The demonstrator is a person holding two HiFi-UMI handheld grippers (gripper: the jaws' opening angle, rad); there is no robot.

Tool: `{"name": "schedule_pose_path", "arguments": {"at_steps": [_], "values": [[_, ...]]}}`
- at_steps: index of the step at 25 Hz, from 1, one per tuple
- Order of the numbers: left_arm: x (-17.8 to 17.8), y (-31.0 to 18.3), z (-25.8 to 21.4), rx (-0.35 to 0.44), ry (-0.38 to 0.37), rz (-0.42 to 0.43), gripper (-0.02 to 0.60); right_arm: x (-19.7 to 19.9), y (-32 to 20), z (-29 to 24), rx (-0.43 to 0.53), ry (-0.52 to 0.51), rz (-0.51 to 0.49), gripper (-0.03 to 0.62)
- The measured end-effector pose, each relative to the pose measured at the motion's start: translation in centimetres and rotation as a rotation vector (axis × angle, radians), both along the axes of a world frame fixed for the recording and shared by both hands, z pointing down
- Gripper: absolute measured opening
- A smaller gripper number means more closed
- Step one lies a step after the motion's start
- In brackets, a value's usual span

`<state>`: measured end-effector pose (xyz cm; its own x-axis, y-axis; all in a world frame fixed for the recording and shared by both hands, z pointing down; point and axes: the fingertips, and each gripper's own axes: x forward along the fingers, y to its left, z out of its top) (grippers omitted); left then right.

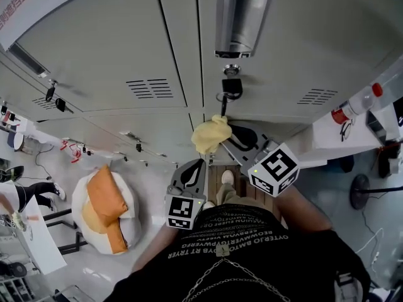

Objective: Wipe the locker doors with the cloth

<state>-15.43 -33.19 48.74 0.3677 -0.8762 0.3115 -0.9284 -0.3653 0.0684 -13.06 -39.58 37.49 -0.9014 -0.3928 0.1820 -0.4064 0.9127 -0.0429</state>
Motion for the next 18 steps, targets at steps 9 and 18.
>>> {"name": "schedule_pose_path", "arguments": {"at_steps": [9, 18], "values": [[0.8, -1.3, 0.0, 0.005, 0.004, 0.008, 0.006, 0.9, -0.5, -0.2, 0.012, 0.005, 0.036, 0.074], [2.7, -1.6, -0.4, 0.017, 0.0, 0.053, 0.006, 5.2, -1.3, -0.7, 0.04, 0.016, 0.135, 0.078]]}}
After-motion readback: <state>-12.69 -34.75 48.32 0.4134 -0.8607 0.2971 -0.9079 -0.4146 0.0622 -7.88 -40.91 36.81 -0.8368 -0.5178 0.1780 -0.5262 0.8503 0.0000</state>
